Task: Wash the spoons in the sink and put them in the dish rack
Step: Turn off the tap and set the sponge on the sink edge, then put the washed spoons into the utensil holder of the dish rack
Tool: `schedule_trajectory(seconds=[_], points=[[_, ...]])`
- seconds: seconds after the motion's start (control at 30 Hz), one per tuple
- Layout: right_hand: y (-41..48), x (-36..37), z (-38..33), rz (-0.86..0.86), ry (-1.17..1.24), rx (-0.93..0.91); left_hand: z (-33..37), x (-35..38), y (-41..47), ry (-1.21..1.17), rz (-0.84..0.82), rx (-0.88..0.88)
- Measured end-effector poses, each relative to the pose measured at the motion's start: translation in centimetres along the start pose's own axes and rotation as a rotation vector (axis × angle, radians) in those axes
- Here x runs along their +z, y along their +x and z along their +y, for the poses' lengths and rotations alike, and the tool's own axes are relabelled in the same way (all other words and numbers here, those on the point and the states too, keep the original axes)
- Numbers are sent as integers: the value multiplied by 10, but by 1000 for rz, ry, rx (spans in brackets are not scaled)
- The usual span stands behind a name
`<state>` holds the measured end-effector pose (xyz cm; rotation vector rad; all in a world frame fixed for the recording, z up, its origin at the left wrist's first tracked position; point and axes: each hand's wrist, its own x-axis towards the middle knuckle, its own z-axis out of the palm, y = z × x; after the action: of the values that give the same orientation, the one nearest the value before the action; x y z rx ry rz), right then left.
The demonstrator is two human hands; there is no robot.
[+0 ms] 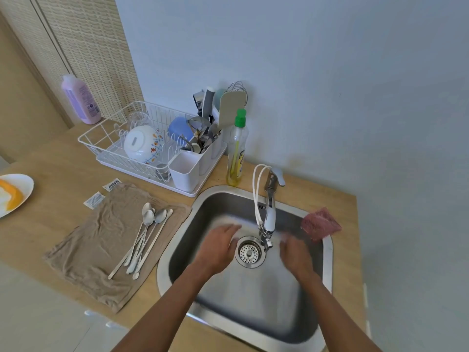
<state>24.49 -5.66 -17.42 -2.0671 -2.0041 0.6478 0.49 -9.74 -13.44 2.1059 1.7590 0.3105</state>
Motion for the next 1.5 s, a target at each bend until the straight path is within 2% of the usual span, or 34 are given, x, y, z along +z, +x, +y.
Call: schedule_trajectory(seconds=[0.03,0.07,0.1,0.17,0.2,0.27,0.37,0.47,0.6,0.7,0.83,0.93,1.03,1.2,1.33,1.5], points=[[-11,16,9,-192,-103,34,-6,11,-6,140,-192,-36],[-20,28,14,-238,-116,42,-11,20,-10,195,-319,-76],[-29,35,14,-163,-61,59,-13,26,-12,162,-336,-115],[-38,40,14,19,35,80,-17,29,-13,45,-259,-162],[-41,40,15,-5,17,80,-17,28,-12,58,-295,-142],[-50,41,17,-164,-72,84,-18,32,-19,143,-386,-103],[-48,42,15,-23,7,112,-24,29,-23,133,-333,-98],[-52,43,2,-115,-20,117,-29,30,-31,150,-385,-63],[-54,47,-22,-75,86,134,-36,16,-33,-89,-210,-77],[-57,50,-47,-48,160,123,-44,-3,-36,-222,10,-80],[-51,54,-93,50,276,65,-75,-38,-33,-288,266,-153],[-40,57,-137,71,338,28,-114,-64,-37,-304,384,-270],[-29,67,-191,44,355,16,-162,-83,-45,-289,375,-386],[-18,95,-264,-2,337,6,-232,-90,-55,-259,251,-503],[-9,115,-306,-18,296,48,-262,-92,-48,-268,162,-470],[5,127,-323,60,212,137,-265,-100,-31,-336,128,-402]])
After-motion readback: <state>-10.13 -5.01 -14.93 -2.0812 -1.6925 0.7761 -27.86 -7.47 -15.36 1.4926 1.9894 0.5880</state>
